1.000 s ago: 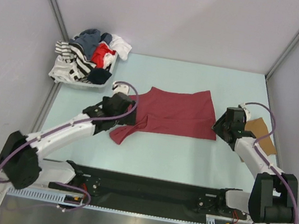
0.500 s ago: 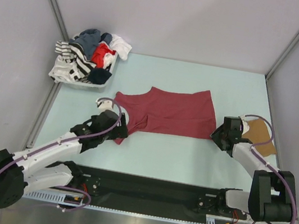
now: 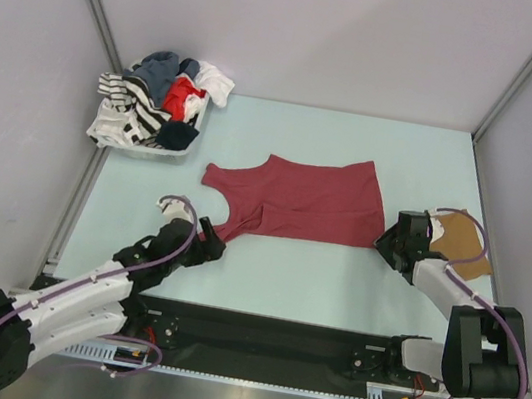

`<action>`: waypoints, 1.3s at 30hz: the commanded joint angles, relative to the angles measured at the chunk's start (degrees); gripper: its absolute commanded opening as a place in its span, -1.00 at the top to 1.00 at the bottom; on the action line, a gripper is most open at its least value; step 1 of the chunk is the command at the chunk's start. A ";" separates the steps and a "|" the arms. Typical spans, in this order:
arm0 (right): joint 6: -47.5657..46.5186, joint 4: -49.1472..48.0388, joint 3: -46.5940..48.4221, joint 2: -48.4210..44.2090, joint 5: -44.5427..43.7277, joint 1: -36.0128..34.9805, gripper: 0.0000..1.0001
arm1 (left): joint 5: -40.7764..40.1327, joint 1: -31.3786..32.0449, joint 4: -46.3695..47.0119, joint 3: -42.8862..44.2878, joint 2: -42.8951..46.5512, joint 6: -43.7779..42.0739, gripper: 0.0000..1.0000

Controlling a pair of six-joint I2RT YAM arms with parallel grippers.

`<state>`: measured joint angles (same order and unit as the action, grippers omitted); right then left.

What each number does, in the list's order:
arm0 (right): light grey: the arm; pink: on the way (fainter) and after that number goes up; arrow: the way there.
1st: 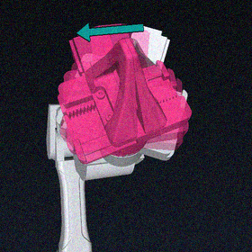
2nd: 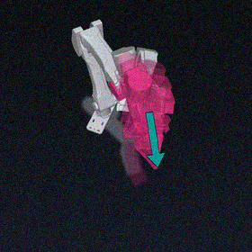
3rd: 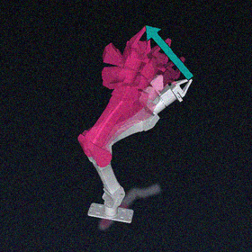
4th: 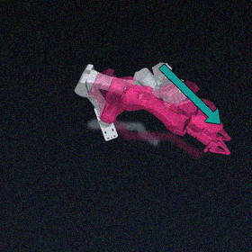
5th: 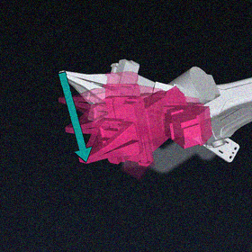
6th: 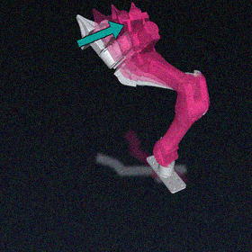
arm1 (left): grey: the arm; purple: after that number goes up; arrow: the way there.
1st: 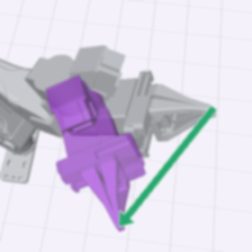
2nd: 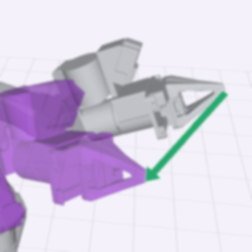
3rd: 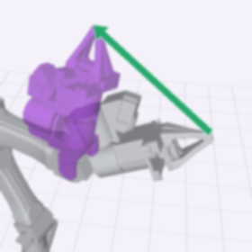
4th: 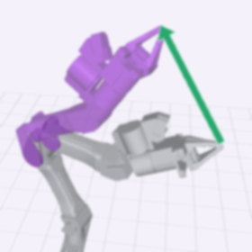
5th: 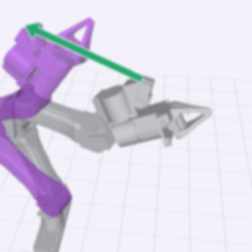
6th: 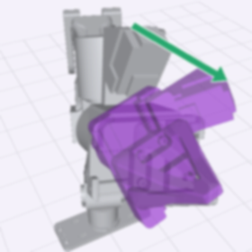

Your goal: Fold and stack the tank tops

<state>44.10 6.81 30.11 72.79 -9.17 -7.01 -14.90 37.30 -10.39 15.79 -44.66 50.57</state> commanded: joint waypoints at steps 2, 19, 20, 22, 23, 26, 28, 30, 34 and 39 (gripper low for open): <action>0.38 -2.24 -0.23 -1.34 -1.64 0.33 0.06 | -2.94 0.23 -4.35 5.03 -3.67 -1.61 -0.60; -0.33 -2.68 -0.14 -0.81 -0.15 0.94 0.07 | -14.72 9.63 -11.57 11.18 -18.52 -1.26 0.08; -0.41 -2.68 -0.14 -0.81 -0.06 0.94 0.07 | -16.29 9.63 -12.71 11.80 -19.05 -1.00 0.08; -0.59 -2.68 -0.14 -0.81 0.03 1.11 0.07 | -17.79 9.63 -13.68 13.12 -20.11 -0.65 0.08; -0.59 -2.59 -0.22 -0.99 0.03 1.12 0.07 | -18.67 9.63 -13.69 13.56 -20.89 -0.64 0.08; -0.68 -2.68 -0.23 -1.08 0.20 1.03 0.07 | -19.21 9.55 -12.55 14.88 -23.17 -2.22 0.17; -0.77 -2.76 -0.31 -1.16 0.38 1.20 0.07 | -18.86 9.55 -12.37 16.45 -24.85 -3.19 0.49; -0.77 -2.77 -0.31 -1.08 0.55 1.29 0.07 | -18.16 9.55 -12.72 17.51 -27.22 -3.54 0.99; -0.86 -2.68 -0.31 -1.08 0.56 1.47 0.07 | -15.44 9.46 -13.17 18.31 -26.01 -3.63 0.99; -1.12 -2.85 -0.31 -1.08 0.99 1.64 0.08 | -0.34 0.87 -9.30 16.56 -19.15 -8.28 0.99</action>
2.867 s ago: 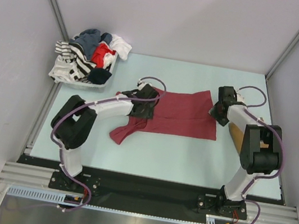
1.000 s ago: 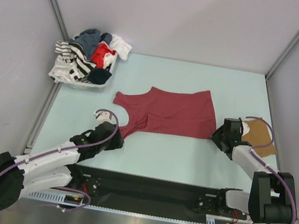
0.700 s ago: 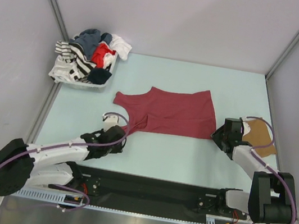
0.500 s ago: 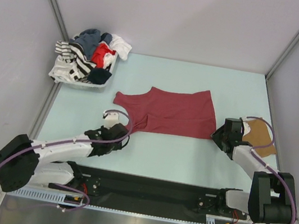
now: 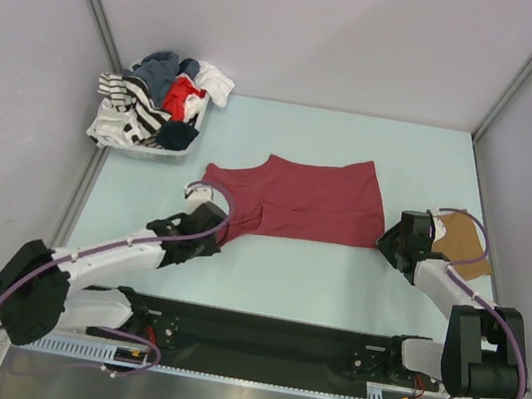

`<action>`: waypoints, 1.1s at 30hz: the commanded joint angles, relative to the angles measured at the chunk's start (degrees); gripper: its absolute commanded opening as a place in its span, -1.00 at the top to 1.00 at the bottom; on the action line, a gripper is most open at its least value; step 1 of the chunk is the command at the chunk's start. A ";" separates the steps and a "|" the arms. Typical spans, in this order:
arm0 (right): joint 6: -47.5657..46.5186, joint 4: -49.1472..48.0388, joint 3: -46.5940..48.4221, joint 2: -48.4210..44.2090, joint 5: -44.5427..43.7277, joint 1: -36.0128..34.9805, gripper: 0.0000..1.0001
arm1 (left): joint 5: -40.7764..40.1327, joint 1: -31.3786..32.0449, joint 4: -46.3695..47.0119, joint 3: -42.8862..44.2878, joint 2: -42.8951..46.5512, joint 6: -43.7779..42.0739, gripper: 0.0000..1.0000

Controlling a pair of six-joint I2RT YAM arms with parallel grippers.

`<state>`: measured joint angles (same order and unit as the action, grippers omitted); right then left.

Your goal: Fold and stack the tank tops

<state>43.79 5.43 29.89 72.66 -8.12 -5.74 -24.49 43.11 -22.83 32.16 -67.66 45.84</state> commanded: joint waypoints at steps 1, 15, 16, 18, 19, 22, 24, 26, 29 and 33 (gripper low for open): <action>-0.90 -1.48 -0.09 -1.03 0.03 0.29 0.08 | 11.72 -9.23 4.19 -0.43 4.63 -4.09 1.00; -1.60 -1.13 -0.09 -1.47 -0.14 0.64 0.09 | 46.02 -36.16 19.22 -2.72 -0.72 -1.55 1.00; -1.52 -1.04 -0.09 -1.38 -0.32 0.73 0.09 | 46.46 -37.65 19.49 -2.72 -0.72 -1.37 0.99; -1.51 -0.95 -0.09 -1.03 -0.49 0.81 0.09 | 46.81 -39.58 19.32 -2.72 -0.11 -0.93 0.99; -1.51 -0.69 -0.01 -0.95 -0.75 0.73 0.08 | 46.81 -40.12 19.40 -2.81 0.24 -0.76 0.99; -1.08 -0.16 0.26 -0.16 -1.28 0.73 0.08 | 47.08 -41.87 19.14 -2.81 1.21 -0.23 0.99; -0.64 -0.07 0.17 0.11 -1.72 0.73 0.08 | 47.17 -42.84 18.88 -2.72 1.39 0.03 0.99; -0.37 -0.42 0.08 0.46 -1.64 0.73 0.08 | 47.87 -44.42 19.49 -3.07 1.13 0.38 0.99; 0.68 -1.82 0.08 2.04 -1.64 0.73 0.11 | 49.18 -46.27 20.28 -3.42 0.16 0.91 0.99; 1.65 -3.06 1.57 6.08 -1.28 0.73 0.40 | 51.21 -49.87 22.38 -4.12 -1.25 2.23 1.00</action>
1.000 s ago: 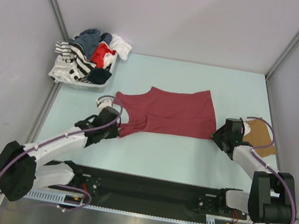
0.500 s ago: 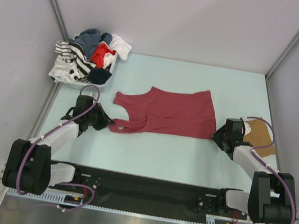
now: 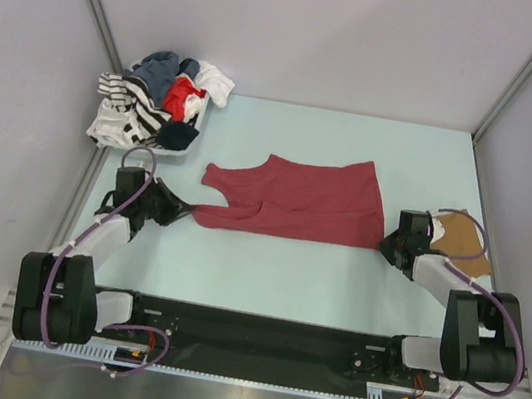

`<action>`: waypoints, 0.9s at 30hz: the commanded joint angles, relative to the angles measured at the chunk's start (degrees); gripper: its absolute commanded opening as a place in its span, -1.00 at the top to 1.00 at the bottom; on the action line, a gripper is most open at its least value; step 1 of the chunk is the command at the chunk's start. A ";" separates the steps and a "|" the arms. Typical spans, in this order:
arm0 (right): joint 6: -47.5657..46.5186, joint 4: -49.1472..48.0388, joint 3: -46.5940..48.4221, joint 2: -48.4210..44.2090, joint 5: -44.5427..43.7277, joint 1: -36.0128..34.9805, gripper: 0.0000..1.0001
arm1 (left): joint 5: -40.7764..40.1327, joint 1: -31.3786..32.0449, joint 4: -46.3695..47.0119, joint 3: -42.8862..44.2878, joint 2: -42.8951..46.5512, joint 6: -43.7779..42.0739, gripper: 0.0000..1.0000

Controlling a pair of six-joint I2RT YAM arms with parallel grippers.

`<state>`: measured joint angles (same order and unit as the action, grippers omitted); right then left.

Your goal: Fold and stack the tank tops

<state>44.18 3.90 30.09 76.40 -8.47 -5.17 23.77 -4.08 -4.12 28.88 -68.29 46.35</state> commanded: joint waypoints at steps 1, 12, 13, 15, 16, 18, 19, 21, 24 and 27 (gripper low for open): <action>1.60 -1.27 1.90 4.00 -1.20 0.16 0.62 | 3.12 -3.39 3.85 -1.28 -1.05 1.99 0.99; 1.43 1.46 2.08 3.76 -3.40 -1.69 1.00 | 1.73 -4.62 5.70 -0.06 -4.13 0.94 0.20; 1.52 1.37 1.99 3.49 -3.31 -1.86 1.00 | 0.59 -4.62 5.79 0.03 -3.96 0.94 0.22; 1.69 1.55 1.91 3.23 -3.39 -2.12 1.00 | -0.30 -4.54 5.79 0.73 -4.04 1.03 0.28; 1.61 1.46 1.91 3.14 -3.40 -2.13 1.00 | -1.00 -4.62 5.53 1.17 -4.13 0.94 0.28; 1.52 1.63 1.99 3.05 -3.57 -2.13 1.00 | -2.14 -4.54 4.57 1.96 -4.22 0.15 0.17; 1.43 1.64 1.99 3.05 -3.57 -2.13 1.00 | -2.76 -4.62 4.04 2.66 -3.70 -0.29 0.04; 1.34 1.90 2.08 3.05 -3.48 -2.04 1.00 | -5.39 -4.54 0.97 2.93 -2.55 -1.69 -0.36; 1.17 1.81 2.08 2.96 -3.48 -2.04 1.00 | -9.87 -4.19 -2.19 3.37 0.61 -4.15 -0.74; 0.91 1.72 2.34 2.88 -3.31 -1.95 1.00 | -12.94 -1.39 -3.61 3.28 4.65 -6.79 -0.97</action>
<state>45.43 2.98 32.34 80.25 -11.11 -6.90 16.14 -7.64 -5.45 29.91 -67.72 43.66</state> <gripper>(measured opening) 0.011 0.933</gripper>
